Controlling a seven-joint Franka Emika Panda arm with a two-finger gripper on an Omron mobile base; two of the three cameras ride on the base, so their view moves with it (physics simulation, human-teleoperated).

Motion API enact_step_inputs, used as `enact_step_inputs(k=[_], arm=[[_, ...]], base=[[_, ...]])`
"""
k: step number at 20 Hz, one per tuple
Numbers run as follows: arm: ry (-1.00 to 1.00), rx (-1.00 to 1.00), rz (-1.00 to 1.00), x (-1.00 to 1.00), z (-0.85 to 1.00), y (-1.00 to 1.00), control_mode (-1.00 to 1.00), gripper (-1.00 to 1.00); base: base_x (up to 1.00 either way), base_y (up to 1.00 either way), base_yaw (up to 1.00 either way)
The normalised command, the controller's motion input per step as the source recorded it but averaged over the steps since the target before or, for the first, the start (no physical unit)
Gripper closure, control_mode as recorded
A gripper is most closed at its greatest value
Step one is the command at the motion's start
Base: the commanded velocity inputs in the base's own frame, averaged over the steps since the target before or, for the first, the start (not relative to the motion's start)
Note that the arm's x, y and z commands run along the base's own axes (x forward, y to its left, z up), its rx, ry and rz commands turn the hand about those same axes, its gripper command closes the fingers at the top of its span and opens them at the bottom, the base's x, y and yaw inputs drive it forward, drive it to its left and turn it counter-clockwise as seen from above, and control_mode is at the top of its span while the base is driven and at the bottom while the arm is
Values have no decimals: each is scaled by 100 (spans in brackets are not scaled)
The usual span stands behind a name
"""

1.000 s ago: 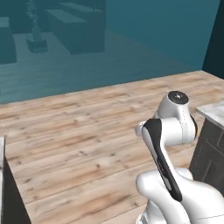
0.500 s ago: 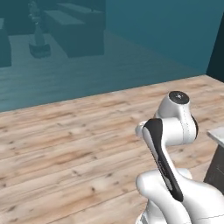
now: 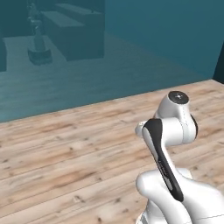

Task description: Four empty soda cans are scattered around the kitchen. Gather all the cans and cluster them next to the stove for recycling.

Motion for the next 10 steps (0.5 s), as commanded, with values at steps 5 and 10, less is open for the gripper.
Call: enact_step_inputs(k=[5,10], arm=[[0,0,0,0,0,0,100,-100],[0,0,0,0,0,0,100,-100]], base=[[80,11,-11],[82,6,-11]])
